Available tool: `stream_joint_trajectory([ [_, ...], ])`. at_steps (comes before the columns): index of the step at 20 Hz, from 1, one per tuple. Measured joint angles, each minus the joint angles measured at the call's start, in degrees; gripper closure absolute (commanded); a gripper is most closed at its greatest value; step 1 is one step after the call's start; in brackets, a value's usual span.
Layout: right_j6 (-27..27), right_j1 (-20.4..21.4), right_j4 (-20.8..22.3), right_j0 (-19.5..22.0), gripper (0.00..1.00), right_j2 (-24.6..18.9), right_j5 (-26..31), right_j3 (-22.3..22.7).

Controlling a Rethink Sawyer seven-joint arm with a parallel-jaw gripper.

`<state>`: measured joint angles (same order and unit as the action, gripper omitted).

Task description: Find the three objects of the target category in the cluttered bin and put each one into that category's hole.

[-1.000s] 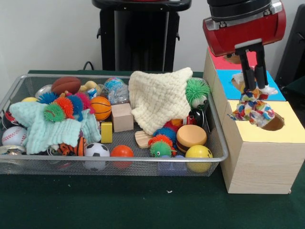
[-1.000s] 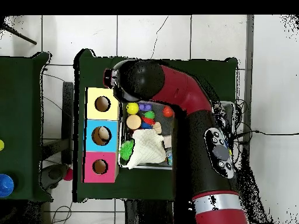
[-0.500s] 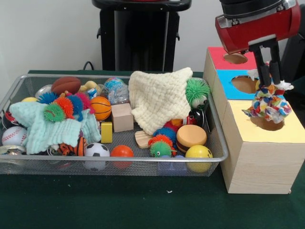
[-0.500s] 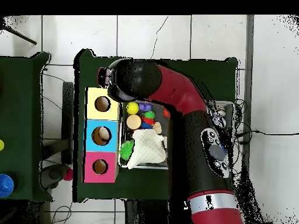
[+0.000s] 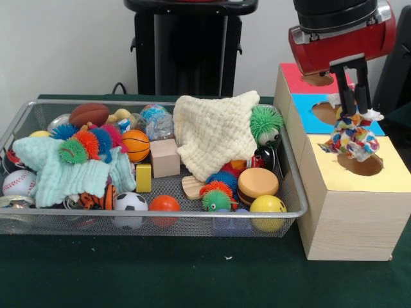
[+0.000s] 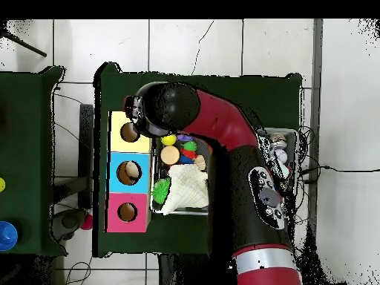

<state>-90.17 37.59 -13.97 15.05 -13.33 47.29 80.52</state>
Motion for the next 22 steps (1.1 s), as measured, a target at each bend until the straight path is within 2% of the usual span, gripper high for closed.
stream_joint_trajectory([
  [11,0.0,-0.4,-0.2,-0.3,1.0,1.8,0.5,0.5],
  [22,0.0,-0.4,-3.3,-0.3,1.0,1.8,0.5,3.0],
])
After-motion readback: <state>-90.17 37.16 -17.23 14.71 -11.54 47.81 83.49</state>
